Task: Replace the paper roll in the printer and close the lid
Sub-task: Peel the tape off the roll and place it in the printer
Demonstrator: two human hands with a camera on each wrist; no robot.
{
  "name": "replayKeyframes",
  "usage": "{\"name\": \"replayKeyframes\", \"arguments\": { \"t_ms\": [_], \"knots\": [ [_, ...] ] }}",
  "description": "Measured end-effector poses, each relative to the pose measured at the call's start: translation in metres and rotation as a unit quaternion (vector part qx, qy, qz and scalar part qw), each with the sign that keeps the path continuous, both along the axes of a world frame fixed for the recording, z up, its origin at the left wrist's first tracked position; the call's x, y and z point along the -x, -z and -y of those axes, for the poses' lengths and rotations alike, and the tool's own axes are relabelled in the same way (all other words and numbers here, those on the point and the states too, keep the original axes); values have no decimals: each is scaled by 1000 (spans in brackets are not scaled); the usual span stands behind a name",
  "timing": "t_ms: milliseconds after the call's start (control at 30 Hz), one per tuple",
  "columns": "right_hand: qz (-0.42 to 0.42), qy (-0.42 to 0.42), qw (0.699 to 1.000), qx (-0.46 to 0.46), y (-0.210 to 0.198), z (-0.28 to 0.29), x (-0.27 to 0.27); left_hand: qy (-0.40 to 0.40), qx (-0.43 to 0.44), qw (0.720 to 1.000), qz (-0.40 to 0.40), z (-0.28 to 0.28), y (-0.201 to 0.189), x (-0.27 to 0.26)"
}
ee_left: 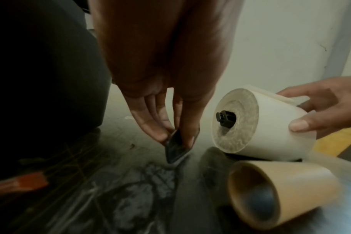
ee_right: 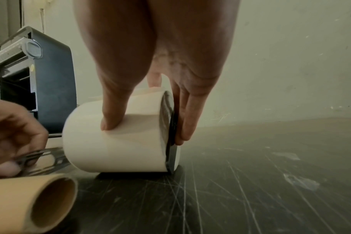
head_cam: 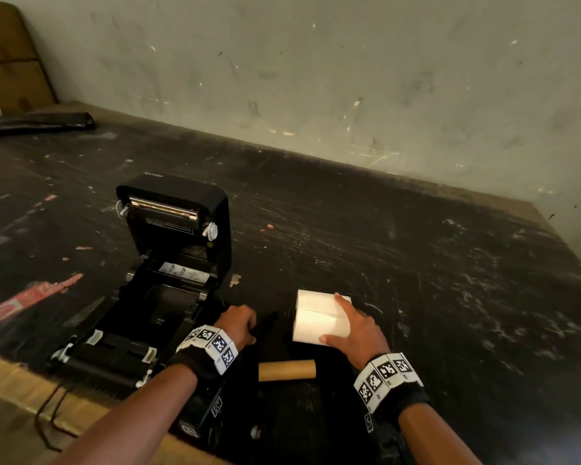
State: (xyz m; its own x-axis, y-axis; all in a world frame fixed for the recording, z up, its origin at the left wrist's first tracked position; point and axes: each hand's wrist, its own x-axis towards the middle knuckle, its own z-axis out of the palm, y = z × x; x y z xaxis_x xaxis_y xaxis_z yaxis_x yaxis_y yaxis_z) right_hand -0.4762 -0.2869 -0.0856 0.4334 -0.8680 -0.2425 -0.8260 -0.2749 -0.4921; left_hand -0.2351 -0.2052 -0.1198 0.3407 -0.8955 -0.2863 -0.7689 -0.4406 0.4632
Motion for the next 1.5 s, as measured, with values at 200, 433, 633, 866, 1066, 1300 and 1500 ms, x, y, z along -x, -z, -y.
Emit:
{"name": "replayKeyframes", "arguments": {
  "t_ms": [200,433,633,866,1066,1300,1500],
  "knots": [
    [7,3,1000,-13,-3,0,1,-51,104,988,-98,13,-5,6],
    [11,8,1000,-20,-3,1,0,-9,138,980,-141,25,3,23],
    [17,16,999,-31,-1,4,-1,18,153,975,-163,29,4,30],
    [24,15,1000,-13,0,4,-2,8,153,969,-194,22,8,35],
    [24,16,999,-18,-1,3,-2,28,162,967,-197,15,6,41],
    [16,14,1000,-18,-3,1,-1,26,188,956,-223,17,-6,48],
    [3,10,1000,-4,-4,-4,-1,70,128,969,-202,19,-16,51]
  ]
}}
